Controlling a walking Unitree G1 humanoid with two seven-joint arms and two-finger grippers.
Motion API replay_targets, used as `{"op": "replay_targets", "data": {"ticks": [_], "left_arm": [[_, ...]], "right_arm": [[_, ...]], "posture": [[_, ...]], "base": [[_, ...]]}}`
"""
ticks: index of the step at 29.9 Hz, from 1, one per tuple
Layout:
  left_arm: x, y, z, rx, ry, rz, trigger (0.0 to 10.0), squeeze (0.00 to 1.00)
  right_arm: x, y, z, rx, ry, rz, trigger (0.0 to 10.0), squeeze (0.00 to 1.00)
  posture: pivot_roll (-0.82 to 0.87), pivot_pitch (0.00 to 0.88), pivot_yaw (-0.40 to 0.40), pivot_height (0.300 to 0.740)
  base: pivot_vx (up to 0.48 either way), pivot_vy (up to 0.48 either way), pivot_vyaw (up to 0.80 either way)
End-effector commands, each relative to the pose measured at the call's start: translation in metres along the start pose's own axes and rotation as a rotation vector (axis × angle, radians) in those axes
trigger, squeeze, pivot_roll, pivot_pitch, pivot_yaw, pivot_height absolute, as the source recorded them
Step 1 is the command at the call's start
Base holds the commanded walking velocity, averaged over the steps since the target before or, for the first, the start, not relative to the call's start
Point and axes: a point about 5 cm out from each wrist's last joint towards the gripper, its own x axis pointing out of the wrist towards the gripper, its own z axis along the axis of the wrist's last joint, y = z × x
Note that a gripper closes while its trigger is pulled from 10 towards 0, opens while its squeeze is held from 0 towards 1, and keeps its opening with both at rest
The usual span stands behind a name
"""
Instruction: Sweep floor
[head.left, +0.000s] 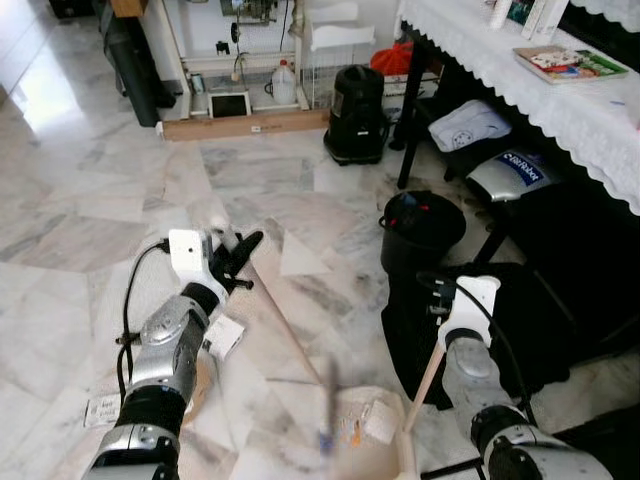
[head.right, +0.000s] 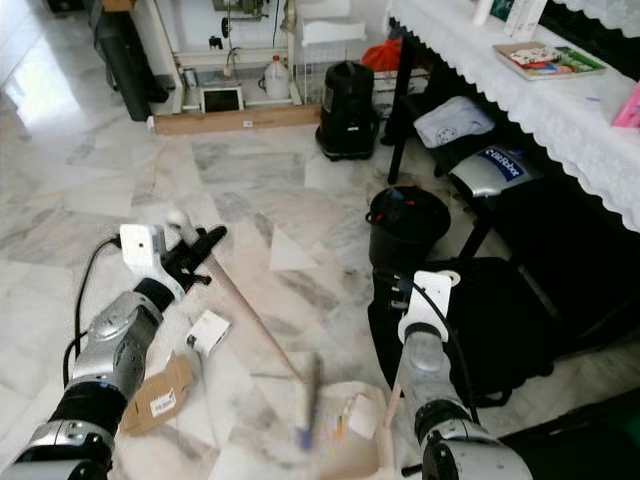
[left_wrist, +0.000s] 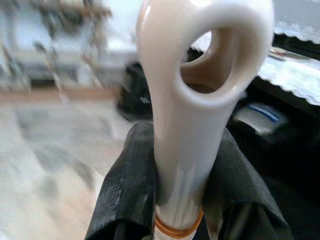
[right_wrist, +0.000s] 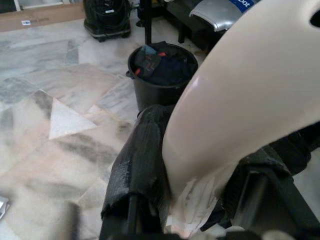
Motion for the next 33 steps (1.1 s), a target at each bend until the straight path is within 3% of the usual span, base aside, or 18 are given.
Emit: {"op": "replay_targets", "data": {"ticks": [1, 2, 5, 12, 23, 26, 33], "left_arm": [[0.004, -0.004, 0.021, 0.094, -0.111, 0.008, 10.0, 0.0], [0.004, -0.004, 0.027, 0.168, -0.152, 0.033, 10.0, 0.0], [0.002, -0.006, 0.028, 0.227, -0.17, 0.04, 10.0, 0.0], [-0.009, -0.006, 0.02, 0.308, -0.146, 0.081, 10.0, 0.0], [-0.015, -0.005, 0.017, 0.33, -0.17, 0.144, 10.0, 0.0], [-0.016, -0.008, 0.017, 0.342, -0.176, 0.143, 10.0, 0.0], [-0.018, -0.02, 0.011, 0.346, -0.176, 0.122, 10.0, 0.0]], "right_arm": [[0.005, -0.004, 0.013, 0.01, -0.046, -0.02, 10.0, 0.0], [0.007, -0.006, 0.02, 0.02, -0.083, -0.031, 10.0, 0.0], [0.008, -0.005, 0.03, 0.027, -0.141, -0.038, 10.0, 0.0], [0.007, -0.003, 0.042, 0.052, -0.227, -0.038, 10.0, 0.0], [0.002, 0.008, 0.063, 0.157, -0.354, -0.01, 10.0, 0.0], [-0.002, 0.015, 0.071, 0.183, -0.407, 0.014, 10.0, 0.0], [-0.009, 0.024, 0.071, 0.189, -0.42, 0.045, 10.0, 0.0]], "posture": [[0.05, 0.0, -0.033, 0.74], [0.05, 0.0, -0.035, 0.74], [0.05, 0.0, -0.038, 0.74], [0.03, 0.0, -0.03, 0.74], [0.03, 0.0, -0.03, 0.74], [0.03, 0.0, -0.033, 0.74], [0.04, 0.0, -0.048, 0.74]], "base": [[0.0, 0.0, 0.0], [0.0, 0.0, 0.0], [0.0, 0.0, 0.0], [0.0, 0.0, 0.0], [0.0, 0.0, 0.0], [0.0, 0.0, 0.0], [0.0, 0.0, 0.0]]}}
